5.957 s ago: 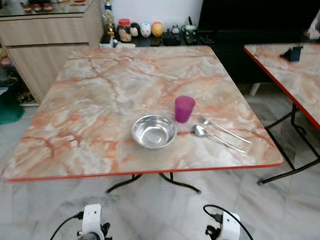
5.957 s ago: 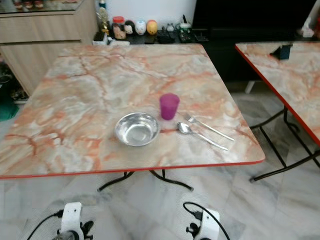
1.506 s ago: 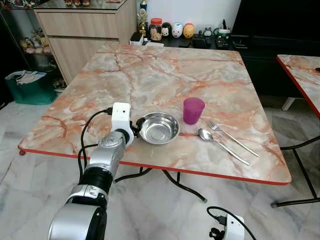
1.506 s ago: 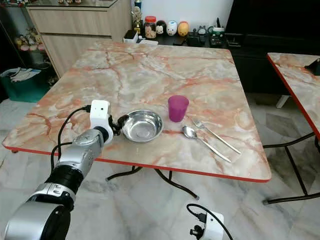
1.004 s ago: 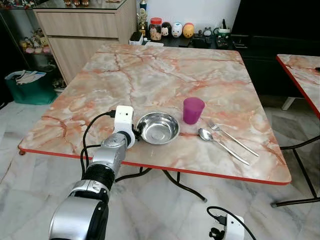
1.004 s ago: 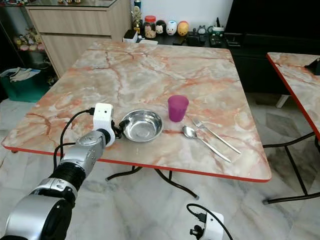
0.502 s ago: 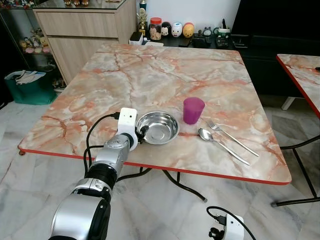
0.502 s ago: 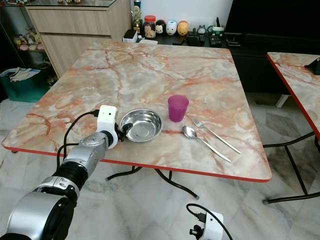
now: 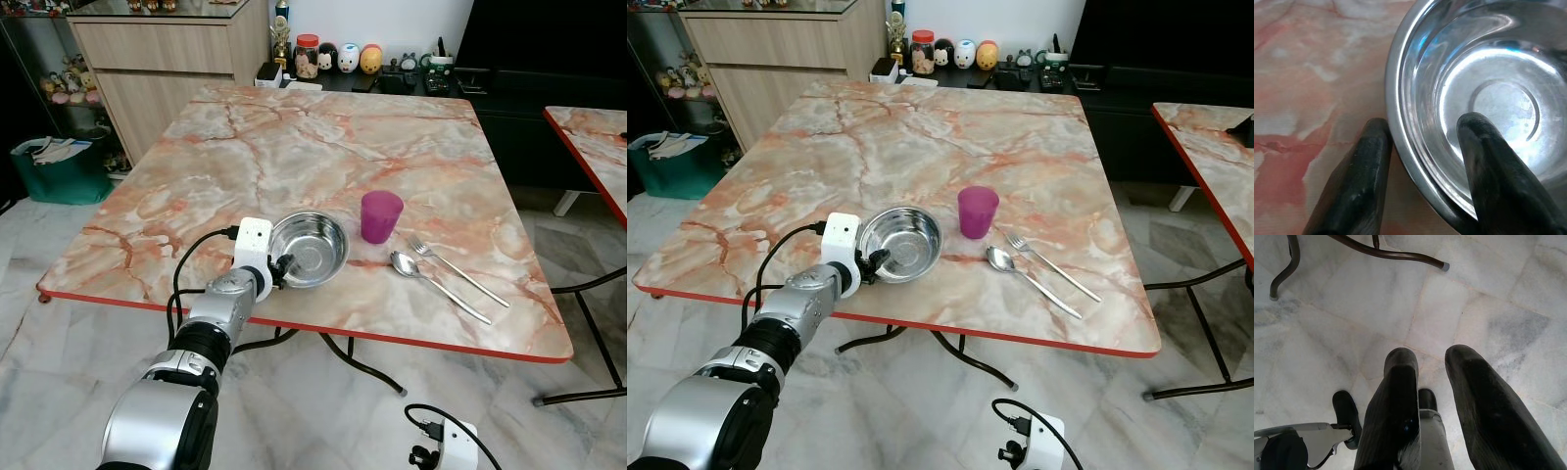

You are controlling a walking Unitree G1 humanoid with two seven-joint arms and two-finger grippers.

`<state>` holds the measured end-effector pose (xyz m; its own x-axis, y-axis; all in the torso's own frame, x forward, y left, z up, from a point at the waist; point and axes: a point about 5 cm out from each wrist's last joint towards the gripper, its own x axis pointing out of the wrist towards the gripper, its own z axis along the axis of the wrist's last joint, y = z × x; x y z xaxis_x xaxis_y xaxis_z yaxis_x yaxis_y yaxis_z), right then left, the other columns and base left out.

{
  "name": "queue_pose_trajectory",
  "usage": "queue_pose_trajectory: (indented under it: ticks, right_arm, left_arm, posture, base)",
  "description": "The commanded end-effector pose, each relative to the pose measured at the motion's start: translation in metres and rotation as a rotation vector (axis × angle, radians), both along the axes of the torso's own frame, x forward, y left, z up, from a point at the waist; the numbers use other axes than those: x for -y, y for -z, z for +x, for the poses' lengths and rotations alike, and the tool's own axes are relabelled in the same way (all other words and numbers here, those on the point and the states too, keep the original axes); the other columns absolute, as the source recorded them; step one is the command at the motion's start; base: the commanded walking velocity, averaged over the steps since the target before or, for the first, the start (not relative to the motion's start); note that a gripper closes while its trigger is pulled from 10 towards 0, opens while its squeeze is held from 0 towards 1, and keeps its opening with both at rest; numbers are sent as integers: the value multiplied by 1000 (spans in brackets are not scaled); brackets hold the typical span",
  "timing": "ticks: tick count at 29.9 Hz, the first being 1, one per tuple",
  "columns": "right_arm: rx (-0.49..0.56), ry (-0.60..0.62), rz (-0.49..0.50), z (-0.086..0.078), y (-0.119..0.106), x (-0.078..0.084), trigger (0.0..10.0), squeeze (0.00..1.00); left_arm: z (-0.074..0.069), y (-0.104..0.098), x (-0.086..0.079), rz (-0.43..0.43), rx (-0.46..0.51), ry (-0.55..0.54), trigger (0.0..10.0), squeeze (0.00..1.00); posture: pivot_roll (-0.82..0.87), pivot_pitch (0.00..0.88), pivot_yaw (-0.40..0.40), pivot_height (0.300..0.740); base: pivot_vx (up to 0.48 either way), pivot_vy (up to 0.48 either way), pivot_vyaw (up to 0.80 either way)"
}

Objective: Setting the table

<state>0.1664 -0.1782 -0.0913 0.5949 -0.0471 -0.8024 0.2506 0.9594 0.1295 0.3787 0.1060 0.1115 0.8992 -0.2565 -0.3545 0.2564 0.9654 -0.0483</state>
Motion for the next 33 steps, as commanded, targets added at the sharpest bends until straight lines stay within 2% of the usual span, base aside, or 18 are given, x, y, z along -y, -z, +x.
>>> queue_pose_trajectory:
  ticks: [1, 22, 28, 29, 33]
  right_arm:
    - [-11, -1, 5, -1, 1, -1, 10000, 0]
    - [-11, -2, 2, -1, 1, 1, 10000, 0]
    - [-10, -4, 0, -1, 0, 1, 10000, 0]
    - [-10, -3, 0, -1, 0, 1, 10000, 0]
    - [-10, -3, -1, -1, 0, 1, 10000, 0]
  left_arm:
    - [1, -2, 3, -7, -10, 11, 0, 0]
    - [-2, 3, -2, -37, -27, -1, 0, 0]
    - [-5, 8, -9, -109, -35, -15, 0, 0]
    - [-8, 10, -12, -145, -27, -15, 0, 0]
    - [-13, 13, -19, -197, -3, -16, 0, 0]
  posture:
    - [78, 7, -22, 740]
    - [82, 14, -29, 740]
    - [82, 15, -30, 740]
    - [80, 14, -31, 740]
    - [81, 13, -30, 740]
  base:
    - [0, 0, 0]
    - [0, 0, 0]
    - [0, 0, 0]
    - [0, 0, 0]
    - [0, 0, 0]
